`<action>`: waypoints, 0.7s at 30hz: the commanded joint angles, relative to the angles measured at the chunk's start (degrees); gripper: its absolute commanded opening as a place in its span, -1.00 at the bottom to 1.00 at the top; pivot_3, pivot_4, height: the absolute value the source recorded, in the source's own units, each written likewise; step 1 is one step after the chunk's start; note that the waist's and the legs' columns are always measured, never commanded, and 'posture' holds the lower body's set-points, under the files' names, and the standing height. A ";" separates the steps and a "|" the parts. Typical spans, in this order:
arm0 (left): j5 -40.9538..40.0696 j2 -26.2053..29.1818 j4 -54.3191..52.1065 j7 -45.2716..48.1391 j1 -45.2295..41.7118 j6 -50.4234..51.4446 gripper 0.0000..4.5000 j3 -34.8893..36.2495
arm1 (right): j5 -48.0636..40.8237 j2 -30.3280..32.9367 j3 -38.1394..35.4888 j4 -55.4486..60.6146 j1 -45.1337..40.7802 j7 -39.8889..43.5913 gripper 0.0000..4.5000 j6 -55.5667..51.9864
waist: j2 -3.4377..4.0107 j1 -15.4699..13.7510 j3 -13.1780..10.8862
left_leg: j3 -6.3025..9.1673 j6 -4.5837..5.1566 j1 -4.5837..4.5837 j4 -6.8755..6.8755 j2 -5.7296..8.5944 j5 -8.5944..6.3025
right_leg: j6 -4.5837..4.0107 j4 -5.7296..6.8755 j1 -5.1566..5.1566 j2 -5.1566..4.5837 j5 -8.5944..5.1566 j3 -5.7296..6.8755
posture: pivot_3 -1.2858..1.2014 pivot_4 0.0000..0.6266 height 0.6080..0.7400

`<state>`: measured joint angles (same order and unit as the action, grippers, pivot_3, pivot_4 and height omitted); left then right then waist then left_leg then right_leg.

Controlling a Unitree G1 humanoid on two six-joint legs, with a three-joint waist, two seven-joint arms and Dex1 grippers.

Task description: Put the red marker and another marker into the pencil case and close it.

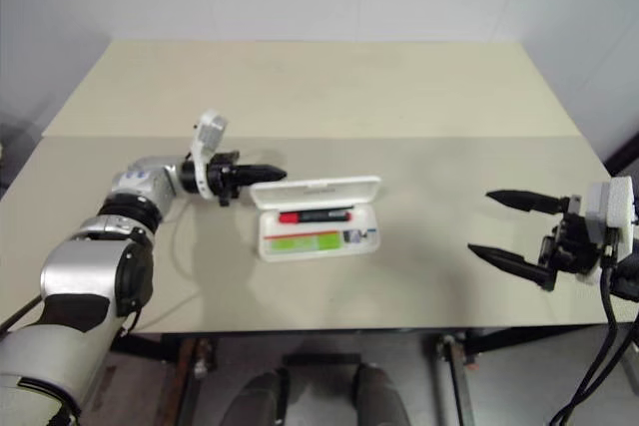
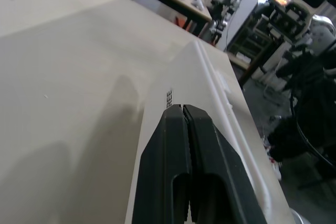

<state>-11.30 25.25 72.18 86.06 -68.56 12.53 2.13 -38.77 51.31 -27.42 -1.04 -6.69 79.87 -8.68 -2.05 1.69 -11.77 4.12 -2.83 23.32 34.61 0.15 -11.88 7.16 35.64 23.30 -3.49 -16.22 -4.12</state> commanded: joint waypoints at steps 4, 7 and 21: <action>-1.09 0.25 -3.75 6.44 2.72 1.61 -0.99 -5.48 | 0.76 0.50 -0.17 -9.07 -5.54 5.04 1.00 5.14 | 0.01 0.01 0.00 | -0.01 0.00 -0.01 0.06 0.00 0.00 | 0.01 0.06 0.00 0.00 0.00 -0.04 | 0.03 -0.52 1.00; -2.57 0.21 -5.95 6.44 4.54 1.09 -0.99 -7.81 | 0.51 0.16 0.34 -10.75 -6.72 6.53 1.00 5.64 | 0.01 0.02 0.00 | -0.02 0.00 -0.02 0.07 0.00 0.00 | 0.01 0.10 0.00 0.00 0.00 -0.05 | 0.03 -0.52 1.00; -4.20 0.89 -14.84 6.43 10.28 3.78 -0.99 -16.98 | -6.61 -0.31 0.60 -1.18 -2.87 7.28 1.00 -1.71 | 0.02 0.07 0.00 | -0.10 -0.03 -0.03 0.37 0.01 -0.02 | 0.02 0.19 -0.05 0.01 0.01 -0.18 | 0.03 -0.52 1.00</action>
<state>-16.21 25.81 58.64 86.07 -58.98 16.24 -14.22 -43.60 50.95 -25.19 -3.88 -9.43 85.77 -9.88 -2.03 1.77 -11.77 4.01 -2.85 23.28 35.02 0.16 -11.91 7.18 35.82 23.23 -3.48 -16.20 -4.31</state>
